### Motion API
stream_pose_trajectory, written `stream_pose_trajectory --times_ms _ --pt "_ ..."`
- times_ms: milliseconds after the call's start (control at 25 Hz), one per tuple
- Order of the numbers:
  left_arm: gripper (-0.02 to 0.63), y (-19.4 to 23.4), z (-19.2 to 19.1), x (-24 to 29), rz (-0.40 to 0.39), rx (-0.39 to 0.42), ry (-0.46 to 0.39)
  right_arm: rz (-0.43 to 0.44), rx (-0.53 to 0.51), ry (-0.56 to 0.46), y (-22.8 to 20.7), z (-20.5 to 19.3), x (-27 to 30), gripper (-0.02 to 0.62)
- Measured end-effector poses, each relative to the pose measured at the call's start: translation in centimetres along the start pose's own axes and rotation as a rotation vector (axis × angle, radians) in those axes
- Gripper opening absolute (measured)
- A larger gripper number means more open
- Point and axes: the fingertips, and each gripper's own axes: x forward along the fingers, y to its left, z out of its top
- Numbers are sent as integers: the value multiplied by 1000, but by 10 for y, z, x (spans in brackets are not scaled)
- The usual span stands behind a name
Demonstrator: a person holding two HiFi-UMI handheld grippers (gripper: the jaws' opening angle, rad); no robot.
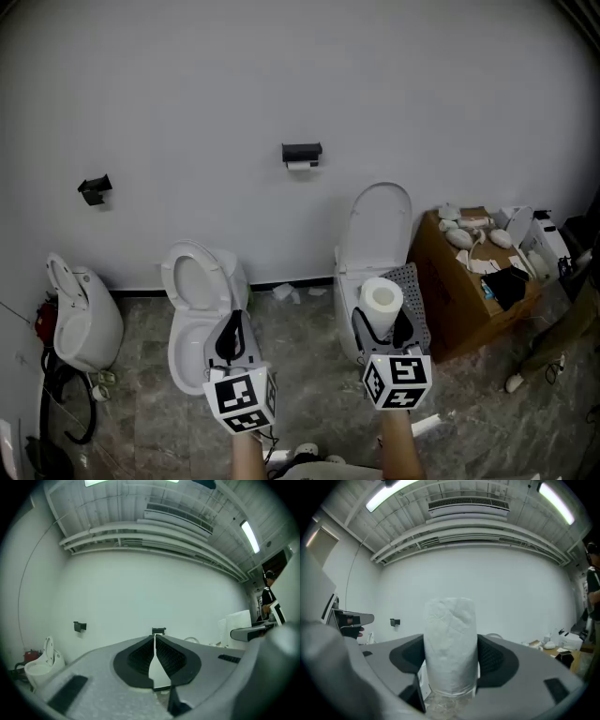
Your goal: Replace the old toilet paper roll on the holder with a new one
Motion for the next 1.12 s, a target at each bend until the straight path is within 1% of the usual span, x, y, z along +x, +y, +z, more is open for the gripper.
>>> stream_pose_trajectory --times_ms 280,600,880,1000,1040,1080,1120 --pt "18 -4 -2 -1 -7 -3 3 -1 -1 8 -2 -4 -1 308" --pt "18 5 -6 1 -2 -10 8 -15 4 16 0 -7 1 308" --pt "18 22 0 10 40 -26 -31 -18 7 7 5 -7 12 308" --pt "18 26 -2 17 17 -18 -33 -22 11 8 7 -8 17 308" --pt "24 26 -3 20 3 -14 -30 -25 13 11 8 -10 19 308" --pt "55 27 -4 23 -8 -13 -28 -28 16 14 9 -11 20 308" --pt "105 28 -4 25 -16 -13 -29 -31 20 18 10 -12 22 308"
